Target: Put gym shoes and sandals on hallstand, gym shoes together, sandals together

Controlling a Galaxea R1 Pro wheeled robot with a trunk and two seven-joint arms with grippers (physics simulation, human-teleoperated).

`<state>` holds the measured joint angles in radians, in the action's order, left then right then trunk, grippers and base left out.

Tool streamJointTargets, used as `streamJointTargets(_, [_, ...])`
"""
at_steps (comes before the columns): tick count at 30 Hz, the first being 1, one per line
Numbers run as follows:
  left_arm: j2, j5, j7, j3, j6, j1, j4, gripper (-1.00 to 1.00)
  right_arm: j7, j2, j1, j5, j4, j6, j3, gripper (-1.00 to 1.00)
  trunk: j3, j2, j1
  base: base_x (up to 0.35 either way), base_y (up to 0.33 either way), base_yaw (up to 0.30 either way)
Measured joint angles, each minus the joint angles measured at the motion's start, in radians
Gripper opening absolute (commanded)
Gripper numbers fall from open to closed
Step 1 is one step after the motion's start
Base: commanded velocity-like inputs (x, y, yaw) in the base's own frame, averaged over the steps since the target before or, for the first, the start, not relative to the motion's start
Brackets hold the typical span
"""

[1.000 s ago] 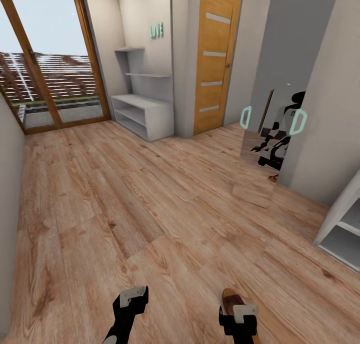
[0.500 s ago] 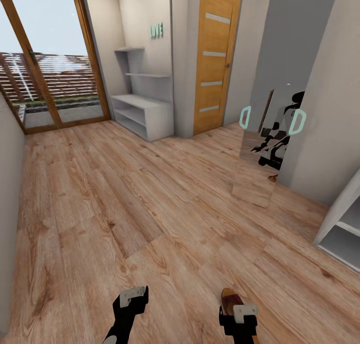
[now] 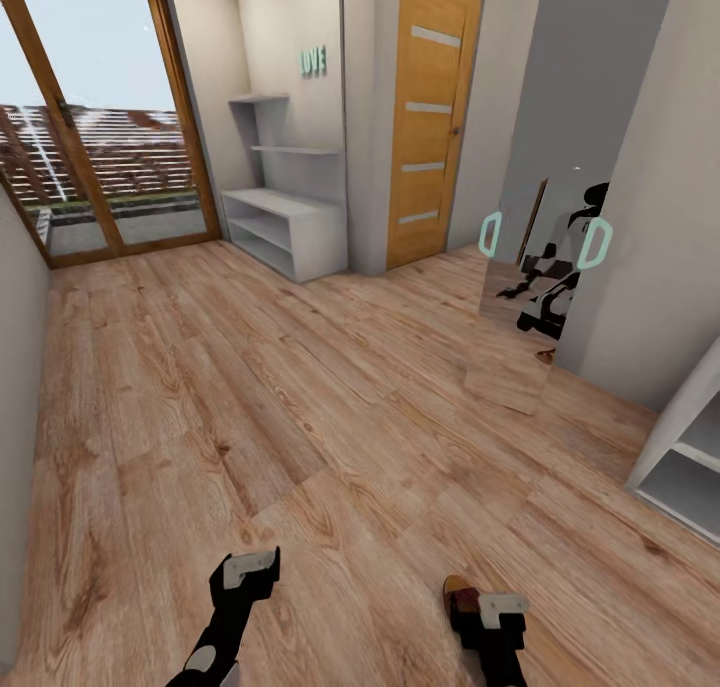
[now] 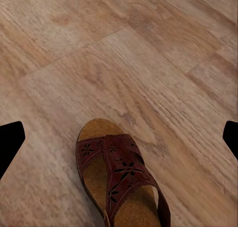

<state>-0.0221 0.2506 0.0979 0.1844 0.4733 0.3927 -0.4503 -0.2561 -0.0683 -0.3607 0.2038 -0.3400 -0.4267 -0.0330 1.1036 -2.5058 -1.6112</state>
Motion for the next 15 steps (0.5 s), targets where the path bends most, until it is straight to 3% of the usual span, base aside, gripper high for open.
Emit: streamJointTargets(15, [0.008, 0.0, 0.0, 0.0, 0.0, 0.0, 0.0, 1.0, 0.0, 0.0, 0.0, 0.0, 0.0, 0.0, 0.0, 1.0, 0.0, 0.0, 0.0, 0.0, 0.0, 0.0])
